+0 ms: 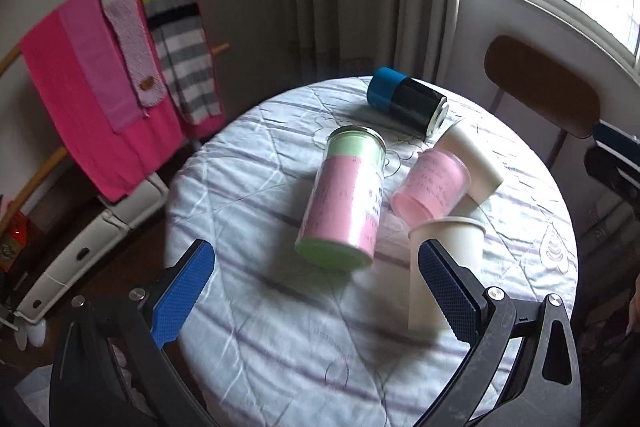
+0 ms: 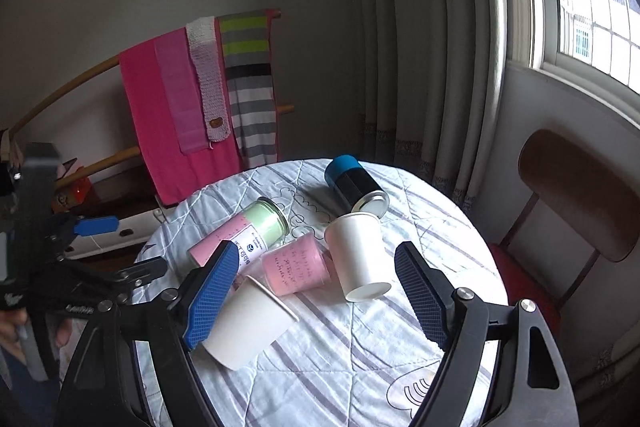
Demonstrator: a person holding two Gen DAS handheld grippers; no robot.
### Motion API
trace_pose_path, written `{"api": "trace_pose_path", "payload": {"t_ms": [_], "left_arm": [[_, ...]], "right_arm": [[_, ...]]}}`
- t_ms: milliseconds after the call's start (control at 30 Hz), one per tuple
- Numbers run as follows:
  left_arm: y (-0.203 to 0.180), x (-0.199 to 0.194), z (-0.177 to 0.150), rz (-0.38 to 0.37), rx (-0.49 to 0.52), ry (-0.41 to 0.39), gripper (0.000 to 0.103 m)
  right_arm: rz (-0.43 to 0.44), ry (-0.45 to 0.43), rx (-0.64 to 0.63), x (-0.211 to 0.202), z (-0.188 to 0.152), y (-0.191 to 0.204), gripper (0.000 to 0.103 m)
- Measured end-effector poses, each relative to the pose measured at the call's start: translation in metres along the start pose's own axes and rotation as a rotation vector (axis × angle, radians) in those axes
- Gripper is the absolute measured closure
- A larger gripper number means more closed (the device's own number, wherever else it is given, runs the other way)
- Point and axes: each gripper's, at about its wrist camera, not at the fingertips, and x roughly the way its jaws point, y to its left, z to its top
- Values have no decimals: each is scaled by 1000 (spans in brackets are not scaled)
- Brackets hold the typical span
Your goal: Flip cup upright
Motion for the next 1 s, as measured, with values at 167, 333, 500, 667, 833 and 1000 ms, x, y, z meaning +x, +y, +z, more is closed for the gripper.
{"api": "trace_pose_path", "payload": {"t_ms": [167, 333, 500, 667, 833, 1000], "left_arm": [[-7, 65, 32, -64, 42, 155, 0], [-13, 115, 42, -44, 90, 280, 0], [-14, 135, 46, -81, 99, 339, 14], [-8, 133, 48, -155, 99, 350, 32], [0, 128, 43, -149, 108, 354, 32], [16, 117, 30, -146, 100, 357, 32]], "right_arm": [[15, 31, 35, 19, -1, -10, 22], [24, 56, 38, 30, 0, -17, 22], [32, 74, 40, 39, -2, -21, 22], [40, 93, 46, 48, -4, -23, 22], [46, 99, 57, 50, -4, -23, 22], [54, 101, 53, 48, -3, -15, 22]]}}
